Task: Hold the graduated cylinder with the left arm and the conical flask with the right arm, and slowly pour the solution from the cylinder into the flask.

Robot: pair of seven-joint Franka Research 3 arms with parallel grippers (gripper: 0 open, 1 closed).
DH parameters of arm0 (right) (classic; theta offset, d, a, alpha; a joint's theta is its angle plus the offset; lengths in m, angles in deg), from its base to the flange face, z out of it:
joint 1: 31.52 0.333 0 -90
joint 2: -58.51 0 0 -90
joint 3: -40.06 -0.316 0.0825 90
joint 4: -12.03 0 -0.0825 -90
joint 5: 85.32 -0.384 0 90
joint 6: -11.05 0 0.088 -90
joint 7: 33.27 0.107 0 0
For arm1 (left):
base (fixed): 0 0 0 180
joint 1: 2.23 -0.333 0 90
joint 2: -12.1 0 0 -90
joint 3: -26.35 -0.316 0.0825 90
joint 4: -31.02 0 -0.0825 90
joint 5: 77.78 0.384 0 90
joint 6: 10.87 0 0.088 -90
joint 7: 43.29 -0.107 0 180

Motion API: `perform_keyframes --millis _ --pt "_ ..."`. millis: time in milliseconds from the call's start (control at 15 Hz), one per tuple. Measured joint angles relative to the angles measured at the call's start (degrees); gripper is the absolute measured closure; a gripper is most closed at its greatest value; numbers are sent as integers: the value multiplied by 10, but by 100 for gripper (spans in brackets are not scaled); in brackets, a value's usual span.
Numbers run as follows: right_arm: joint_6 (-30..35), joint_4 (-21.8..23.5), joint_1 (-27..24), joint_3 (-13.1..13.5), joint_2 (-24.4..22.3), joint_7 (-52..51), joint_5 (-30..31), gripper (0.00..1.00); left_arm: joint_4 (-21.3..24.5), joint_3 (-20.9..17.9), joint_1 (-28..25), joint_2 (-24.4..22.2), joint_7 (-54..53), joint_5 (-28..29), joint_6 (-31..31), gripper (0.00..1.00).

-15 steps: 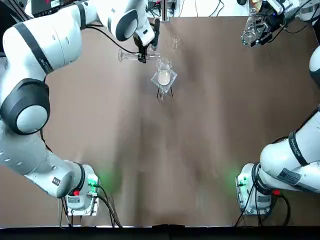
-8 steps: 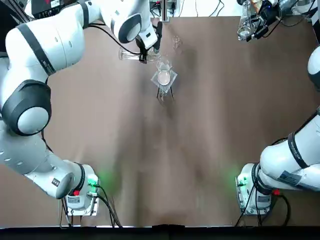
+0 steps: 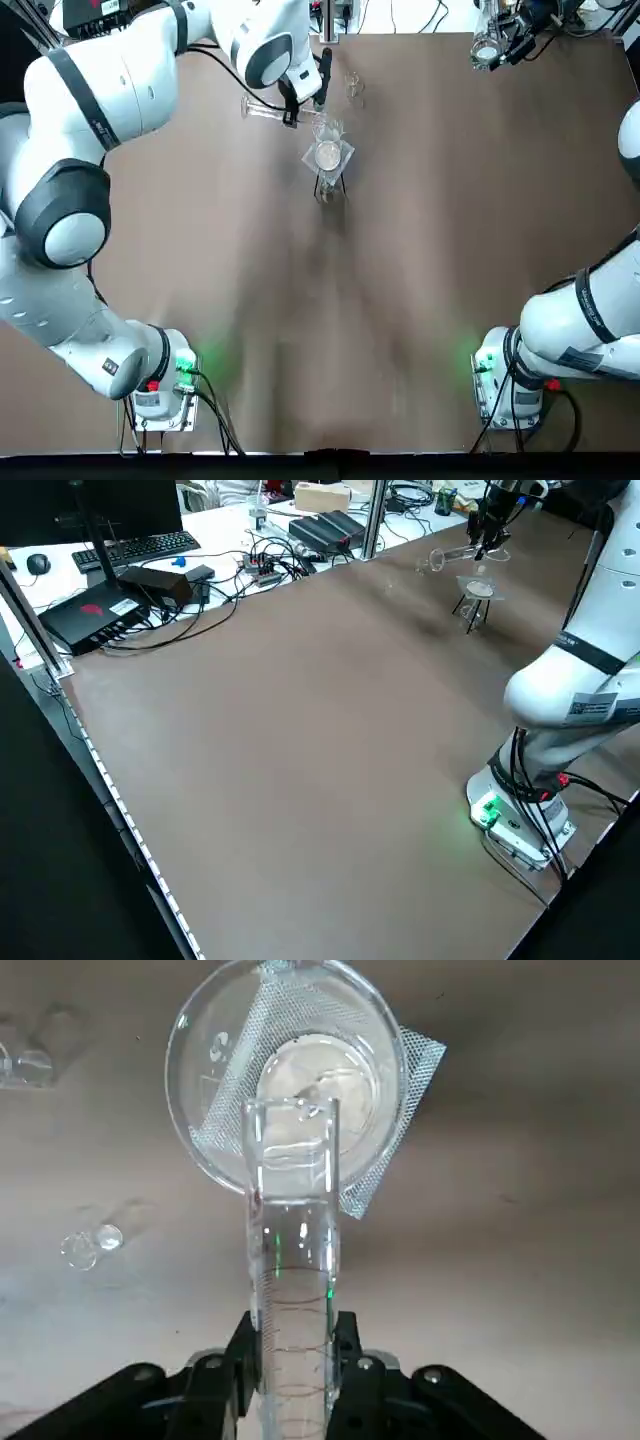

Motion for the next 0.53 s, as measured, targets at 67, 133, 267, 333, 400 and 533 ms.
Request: perform_keyframes --millis 67,133,267,333,400,533 --pt "0 1 1 0 0 0 2 4 -1 0 2 0 2 4 0 66" --pt "0 2 2 0 0 0 2 4 -2 0 2 1 2 8 0 66" --pt "-3 4 10 0 0 0 3 4 -3 0 3 1 3 10 -4 66" --pt "-6 4 14 0 0 0 3 4 -5 -1 3 1 3 10 -7 66" --pt "-9 4 18 0 0 0 4 4 -7 -1 3 2 3 11 -9 66" --pt "-13 4 24 0 0 0 5 4 -11 -1 3 3 3 14 -12 66"
